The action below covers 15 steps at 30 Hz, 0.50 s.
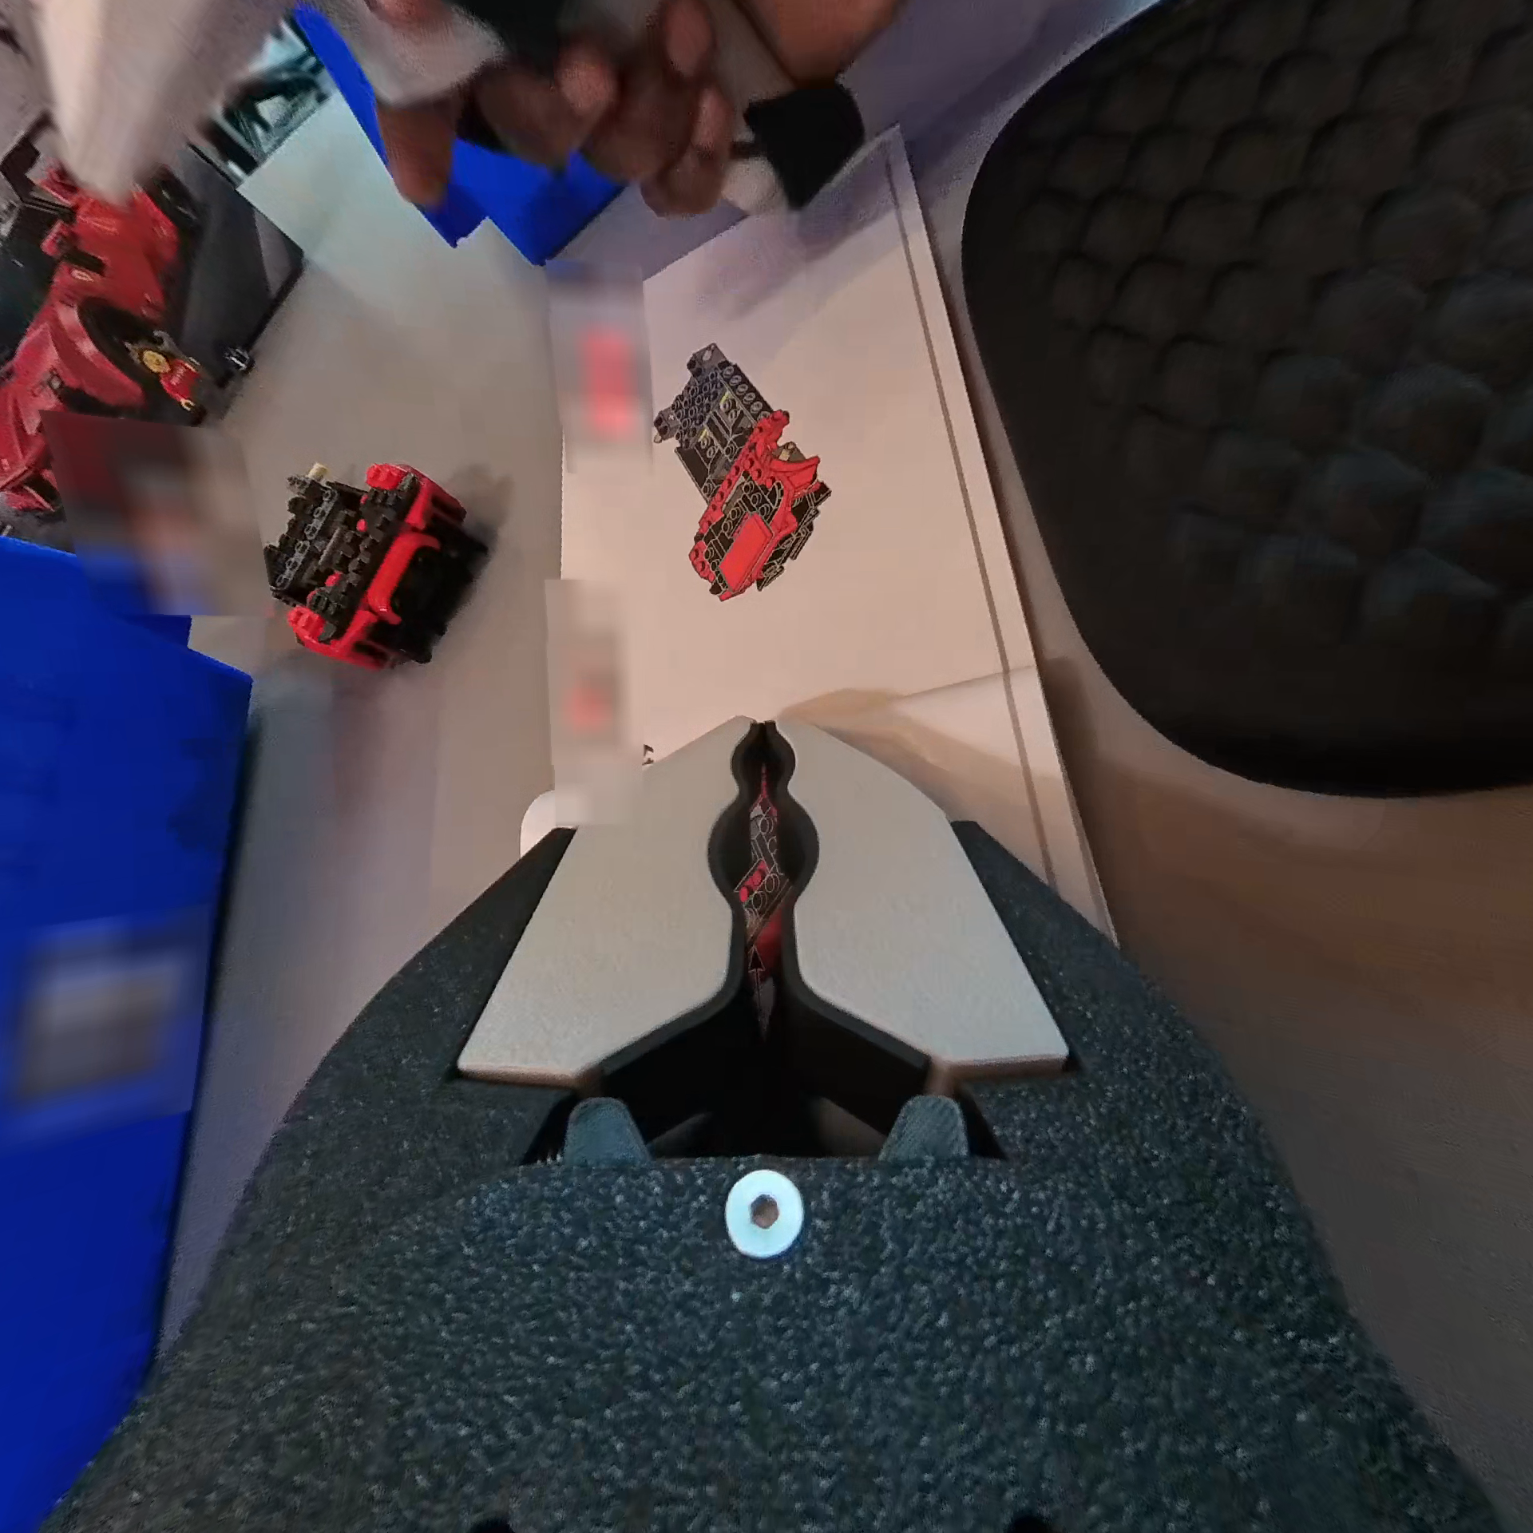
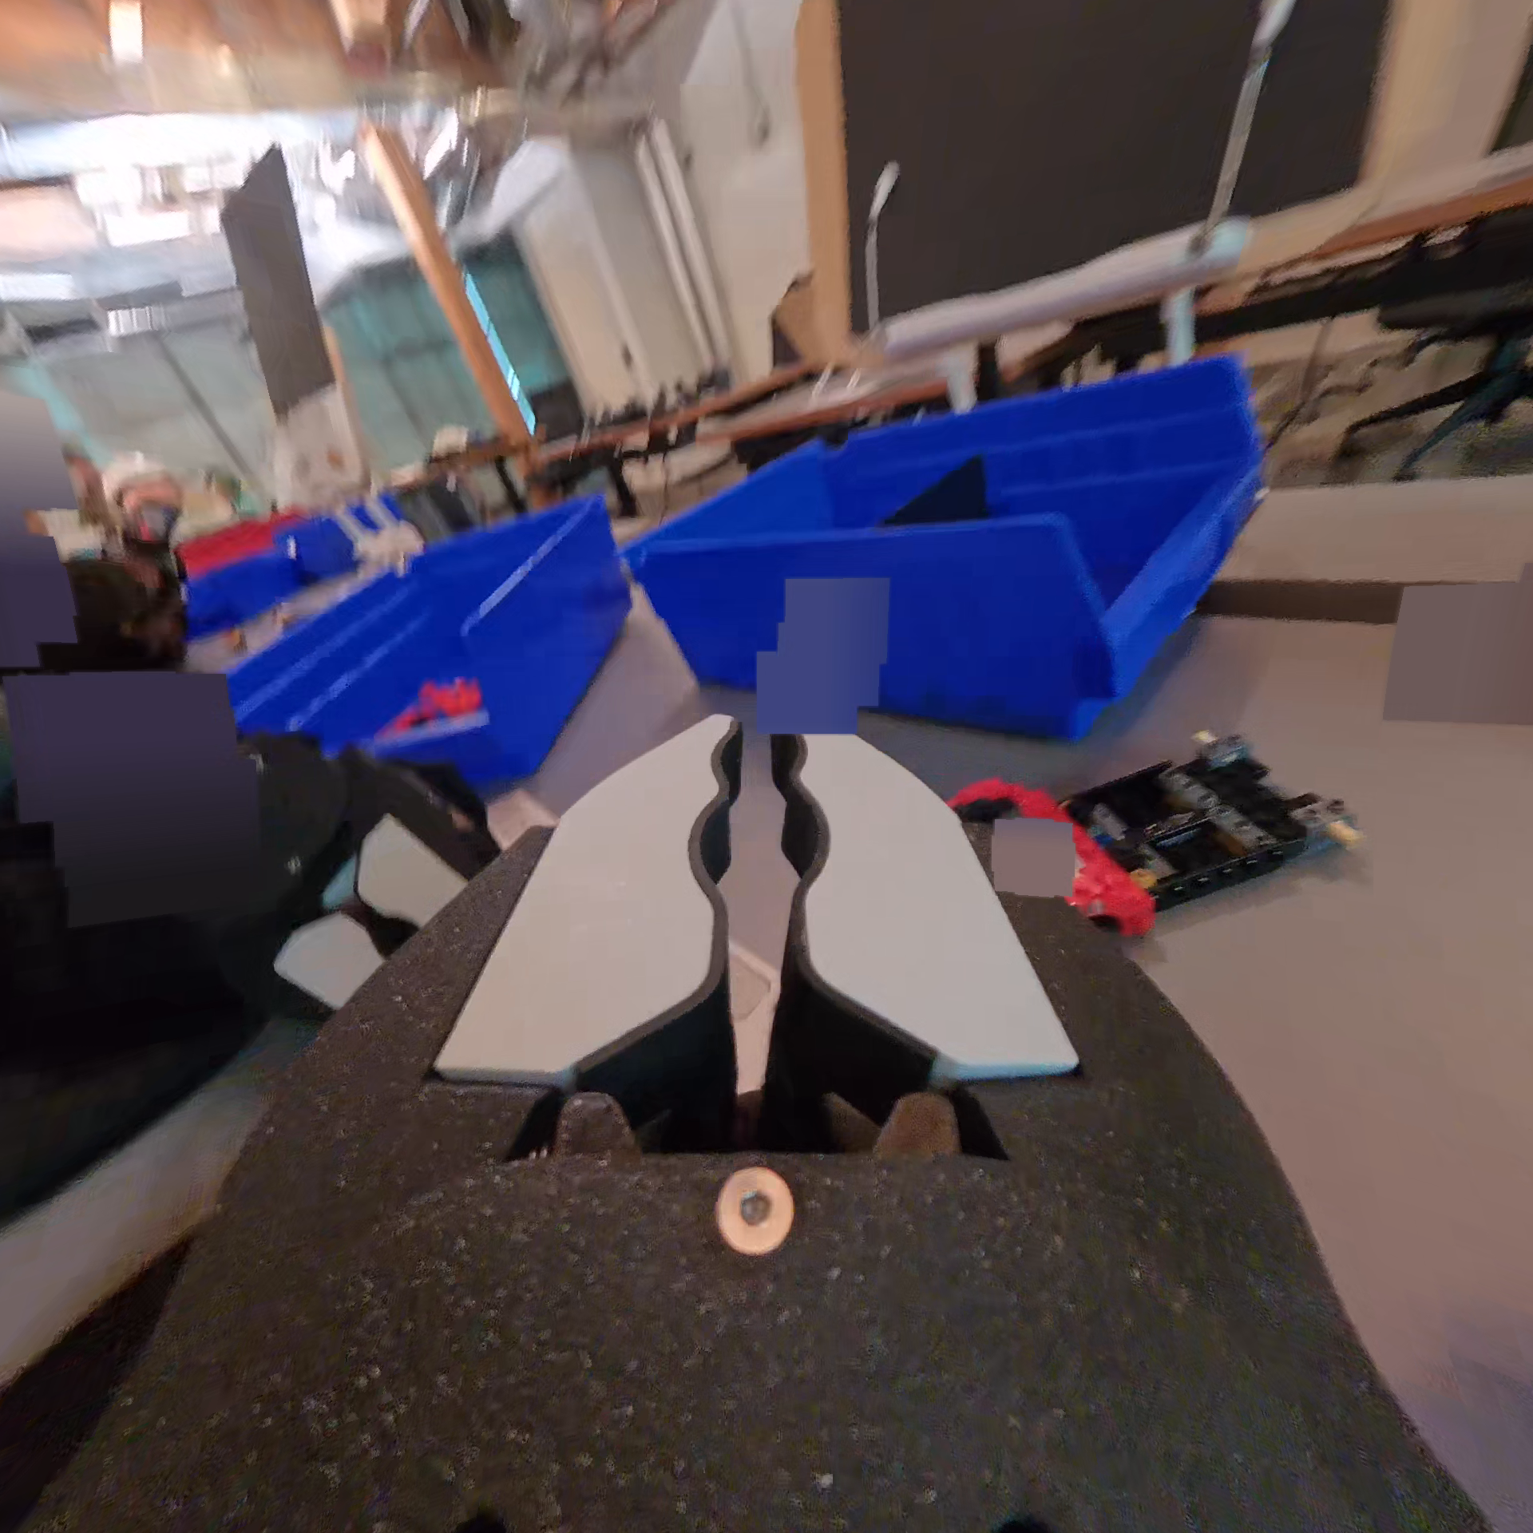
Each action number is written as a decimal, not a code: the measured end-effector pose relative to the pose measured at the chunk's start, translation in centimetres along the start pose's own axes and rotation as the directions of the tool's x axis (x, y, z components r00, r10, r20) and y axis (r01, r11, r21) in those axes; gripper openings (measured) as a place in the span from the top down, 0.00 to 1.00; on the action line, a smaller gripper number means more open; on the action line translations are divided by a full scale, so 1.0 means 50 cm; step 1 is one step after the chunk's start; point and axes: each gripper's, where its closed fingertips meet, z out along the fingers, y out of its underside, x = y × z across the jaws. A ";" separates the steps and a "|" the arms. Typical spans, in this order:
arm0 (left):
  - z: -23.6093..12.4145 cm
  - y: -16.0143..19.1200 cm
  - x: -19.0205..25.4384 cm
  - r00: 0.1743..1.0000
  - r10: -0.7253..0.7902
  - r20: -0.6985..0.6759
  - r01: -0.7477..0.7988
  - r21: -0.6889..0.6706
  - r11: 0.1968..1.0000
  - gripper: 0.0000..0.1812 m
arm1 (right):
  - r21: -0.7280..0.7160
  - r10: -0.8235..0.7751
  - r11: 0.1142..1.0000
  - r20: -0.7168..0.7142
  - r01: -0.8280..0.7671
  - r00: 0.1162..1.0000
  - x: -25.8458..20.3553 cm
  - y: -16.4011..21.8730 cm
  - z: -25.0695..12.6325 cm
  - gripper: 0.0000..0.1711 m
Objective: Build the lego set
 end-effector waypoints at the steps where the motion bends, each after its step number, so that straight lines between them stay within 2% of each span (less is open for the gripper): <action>1: 0.000 0.000 0.000 1.000 0.009 0.007 -0.009 0.001 1.000 1.00 | -0.060 -0.030 0.998 0.016 0.031 0.999 -0.007 0.022 0.010 0.96; 4: 0.000 -0.001 -0.001 0.999 0.043 0.033 -0.044 0.004 0.999 1.00 | -0.214 -0.120 0.968 0.063 0.131 0.991 -0.020 0.089 0.034 0.94; 7: 0.000 -0.001 -0.002 0.998 0.051 0.038 -0.052 0.006 0.999 1.00 | -0.328 -0.138 0.930 0.107 0.166 0.985 -0.031 0.125 0.048 0.93; 15: 0.002 -0.002 -0.004 0.997 0.066 0.046 -0.066 0.009 0.998 1.00 | -0.368 -0.128 0.910 0.188 0.191 0.974 -0.051 0.141 0.048 0.88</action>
